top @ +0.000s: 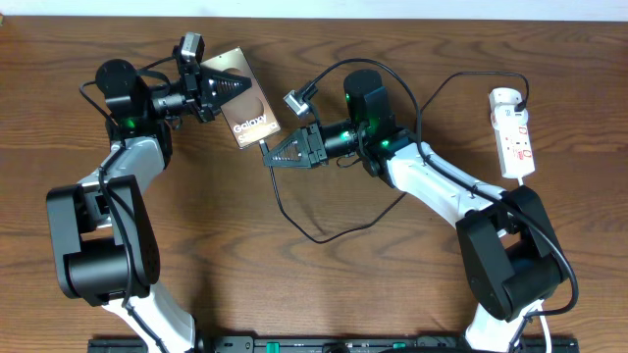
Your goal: Plug charger to phone and switch on socket
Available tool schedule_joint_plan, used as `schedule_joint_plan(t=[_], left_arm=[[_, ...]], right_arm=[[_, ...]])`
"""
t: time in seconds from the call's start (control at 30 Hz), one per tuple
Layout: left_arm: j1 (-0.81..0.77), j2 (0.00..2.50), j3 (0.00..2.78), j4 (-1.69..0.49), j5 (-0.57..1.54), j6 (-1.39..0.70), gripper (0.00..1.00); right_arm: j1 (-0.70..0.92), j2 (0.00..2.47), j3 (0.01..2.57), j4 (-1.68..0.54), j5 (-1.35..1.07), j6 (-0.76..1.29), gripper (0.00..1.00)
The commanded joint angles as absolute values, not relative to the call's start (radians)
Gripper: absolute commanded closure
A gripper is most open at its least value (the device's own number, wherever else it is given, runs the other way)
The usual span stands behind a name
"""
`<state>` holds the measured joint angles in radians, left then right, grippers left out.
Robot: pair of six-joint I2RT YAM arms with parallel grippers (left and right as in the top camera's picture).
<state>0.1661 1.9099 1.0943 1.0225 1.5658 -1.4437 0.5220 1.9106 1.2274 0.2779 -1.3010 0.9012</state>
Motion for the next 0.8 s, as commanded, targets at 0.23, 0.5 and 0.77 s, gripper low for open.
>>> schedule_joint_plan(t=[0.23, 0.5, 0.77], left_arm=[[0.162, 1.897, 1.104, 1.036, 1.572, -1.449, 0.93], [0.162, 1.897, 1.104, 1.040, 1.572, -1.449, 0.93], [0.162, 1.897, 1.104, 1.043, 1.572, -1.449, 0.93]], right_arm=[[0.518, 1.911, 1.227, 0.281, -1.286, 0.894, 0.99], [0.517, 1.911, 1.228, 0.296, -1.281, 0.911, 0.99], [0.517, 1.911, 1.228, 0.360, -1.277, 0.965, 0.99]])
